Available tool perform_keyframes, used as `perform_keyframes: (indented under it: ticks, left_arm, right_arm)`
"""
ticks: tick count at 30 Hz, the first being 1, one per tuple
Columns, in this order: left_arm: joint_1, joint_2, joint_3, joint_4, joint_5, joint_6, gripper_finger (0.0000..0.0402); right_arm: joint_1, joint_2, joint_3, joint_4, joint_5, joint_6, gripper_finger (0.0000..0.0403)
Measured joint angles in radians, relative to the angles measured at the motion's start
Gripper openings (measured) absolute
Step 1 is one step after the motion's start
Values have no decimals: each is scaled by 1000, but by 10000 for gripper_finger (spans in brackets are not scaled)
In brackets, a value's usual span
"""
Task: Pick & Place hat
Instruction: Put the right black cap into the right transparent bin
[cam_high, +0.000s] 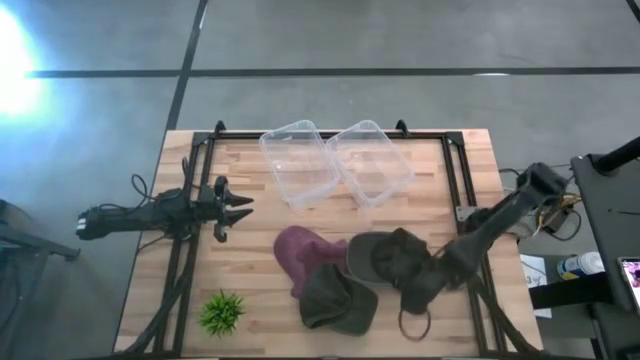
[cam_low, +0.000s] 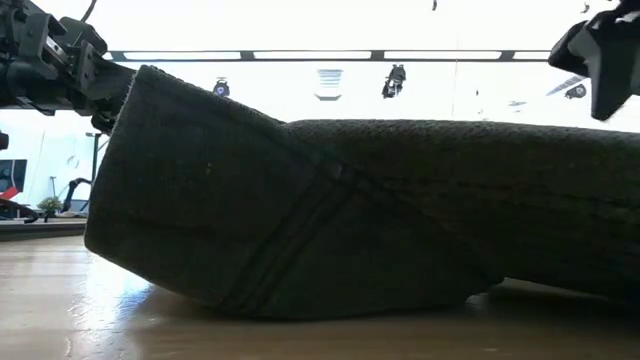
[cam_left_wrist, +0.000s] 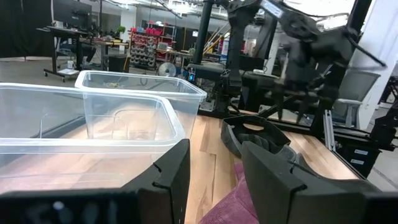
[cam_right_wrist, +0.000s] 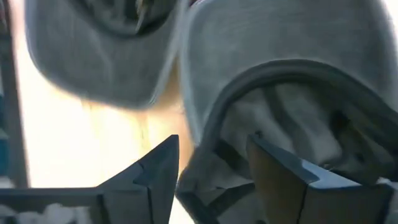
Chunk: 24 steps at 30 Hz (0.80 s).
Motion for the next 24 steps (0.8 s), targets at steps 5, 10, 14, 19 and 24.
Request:
perform_keyframes:
  ticks: [5, 10, 14, 19, 24]
  left_arm:
    - [0, 0, 0, -1, 0, 0, 139]
    - [0, 0, 0, -2, 0, 0, 139]
    - [0, 0, 0, -2, -1, 0, 139]
    - [0, 0, 0, -2, -2, 0, 139]
    - [0, 0, 0, -3, -4, 0, 139]
  right_arm:
    - [14, 202, 137, -102, -18, -58, 228]
    - [7, 326, 243, -193, 91, -130, 257]
    - [-12, 381, 281, -189, 99, -199, 259]
    - [-26, 425, 269, -166, 146, -265, 246]
    - [-65, 443, 250, -139, 174, -282, 221]
